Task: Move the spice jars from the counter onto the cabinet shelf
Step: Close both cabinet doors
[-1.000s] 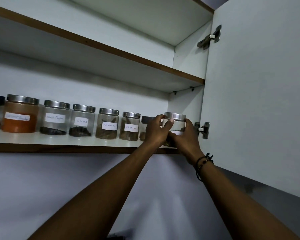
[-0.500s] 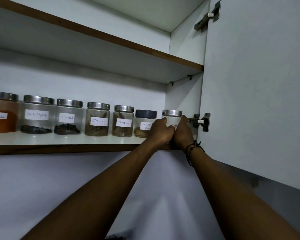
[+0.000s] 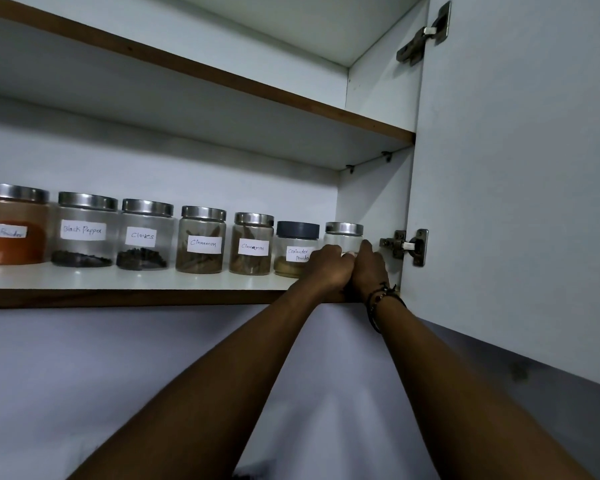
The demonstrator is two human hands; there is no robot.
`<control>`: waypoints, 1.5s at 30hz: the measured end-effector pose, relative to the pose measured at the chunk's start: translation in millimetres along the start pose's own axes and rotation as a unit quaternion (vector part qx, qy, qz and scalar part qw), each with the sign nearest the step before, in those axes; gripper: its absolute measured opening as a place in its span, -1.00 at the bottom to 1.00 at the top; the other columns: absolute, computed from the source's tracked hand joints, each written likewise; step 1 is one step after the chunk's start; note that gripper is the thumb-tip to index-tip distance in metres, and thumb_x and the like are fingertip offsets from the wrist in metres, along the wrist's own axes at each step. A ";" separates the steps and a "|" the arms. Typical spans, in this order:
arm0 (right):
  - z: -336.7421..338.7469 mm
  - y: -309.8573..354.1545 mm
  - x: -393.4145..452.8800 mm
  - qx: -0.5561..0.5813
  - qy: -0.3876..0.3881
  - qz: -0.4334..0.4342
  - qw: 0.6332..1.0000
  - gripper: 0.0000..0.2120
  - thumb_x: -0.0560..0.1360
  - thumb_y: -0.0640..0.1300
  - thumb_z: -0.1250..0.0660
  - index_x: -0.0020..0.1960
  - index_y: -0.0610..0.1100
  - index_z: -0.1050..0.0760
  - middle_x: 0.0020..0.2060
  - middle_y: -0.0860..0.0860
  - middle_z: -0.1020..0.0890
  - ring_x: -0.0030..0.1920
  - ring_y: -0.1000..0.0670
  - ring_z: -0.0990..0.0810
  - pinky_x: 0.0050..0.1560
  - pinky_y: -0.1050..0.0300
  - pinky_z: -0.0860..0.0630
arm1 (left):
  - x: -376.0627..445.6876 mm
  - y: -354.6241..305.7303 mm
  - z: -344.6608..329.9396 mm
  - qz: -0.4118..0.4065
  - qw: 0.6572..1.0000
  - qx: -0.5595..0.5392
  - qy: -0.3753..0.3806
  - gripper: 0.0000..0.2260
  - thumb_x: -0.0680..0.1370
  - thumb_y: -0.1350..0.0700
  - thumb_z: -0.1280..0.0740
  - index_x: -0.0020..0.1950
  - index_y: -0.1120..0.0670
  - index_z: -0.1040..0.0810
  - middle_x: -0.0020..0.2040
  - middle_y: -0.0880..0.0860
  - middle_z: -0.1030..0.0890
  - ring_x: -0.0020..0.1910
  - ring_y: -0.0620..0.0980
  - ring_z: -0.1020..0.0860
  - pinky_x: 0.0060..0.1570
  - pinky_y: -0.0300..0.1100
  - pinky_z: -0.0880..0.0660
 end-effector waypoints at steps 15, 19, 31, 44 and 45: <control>119.8 48.7 -106.7 0.022 -0.074 0.166 0.983 -0.87 0.55 -0.25 -0.25 0.04 -0.13 -0.53 -0.09 0.04 -0.61 -0.07 0.07 -0.56 -0.23 0.39 -0.33 | -82.3 -91.8 6.3 -0.158 0.978 -0.132 -0.006 -0.70 0.68 -0.05 -0.13 0.25 -0.03 -0.59 0.04 -0.11 -0.63 0.06 -0.13 -0.59 -0.02 -0.41 -0.44; 199.0 67.0 -148.1 -0.032 -0.161 0.204 0.965 -0.86 0.57 -0.25 -0.23 0.08 -0.14 -0.52 -0.05 0.02 -0.63 -0.07 0.09 -0.55 -0.21 0.46 -0.32 | -126.1 -165.5 10.4 -0.233 0.953 -0.194 0.010 -0.71 0.67 -0.02 -0.16 0.30 -0.04 -0.57 0.17 -0.11 -0.63 0.16 -0.16 -0.57 0.15 -0.28 -0.45; 409.0 64.8 -287.5 -0.188 -0.433 0.131 0.872 -0.63 0.53 -0.17 -0.33 0.33 -0.07 -0.47 0.24 -0.06 -0.55 0.26 -0.16 -0.46 0.24 -0.08 -0.38 | -255.0 -346.2 -30.3 -0.398 0.869 -0.261 0.135 -0.50 0.60 -0.21 -0.13 0.50 -0.07 -0.36 0.42 -0.05 -0.51 0.35 -0.12 -0.48 0.20 -0.43 -0.35; 416.0 -28.3 -282.2 -0.041 -0.366 -0.035 0.929 -0.52 0.57 0.07 -0.17 0.44 -0.04 -0.25 0.37 -0.18 -0.40 0.35 -0.26 -0.39 0.31 -0.28 -0.43 | -269.3 -327.5 -98.3 -0.324 0.900 -0.140 0.257 -0.30 0.52 -0.43 0.02 0.61 -0.19 0.00 0.64 -0.12 0.11 0.62 -0.09 0.10 0.57 0.06 0.06; 419.1 -33.1 -280.1 -0.024 -0.372 -0.057 0.926 -0.49 0.55 0.07 -0.20 0.45 -0.04 -0.23 0.39 -0.20 -0.38 0.35 -0.29 -0.39 0.31 -0.31 -0.41 | -270.6 -324.5 -95.1 -0.321 0.898 -0.144 0.263 -0.29 0.52 -0.43 0.00 0.61 -0.18 -0.01 0.64 -0.11 0.11 0.62 -0.10 0.12 0.57 0.04 0.07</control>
Point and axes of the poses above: each hand's wrist, its own x-axis towards the middle knuckle, its own z-axis out of the back of the hand, y = z × x, the point moved 9 cm from there along x, towards the middle knuckle
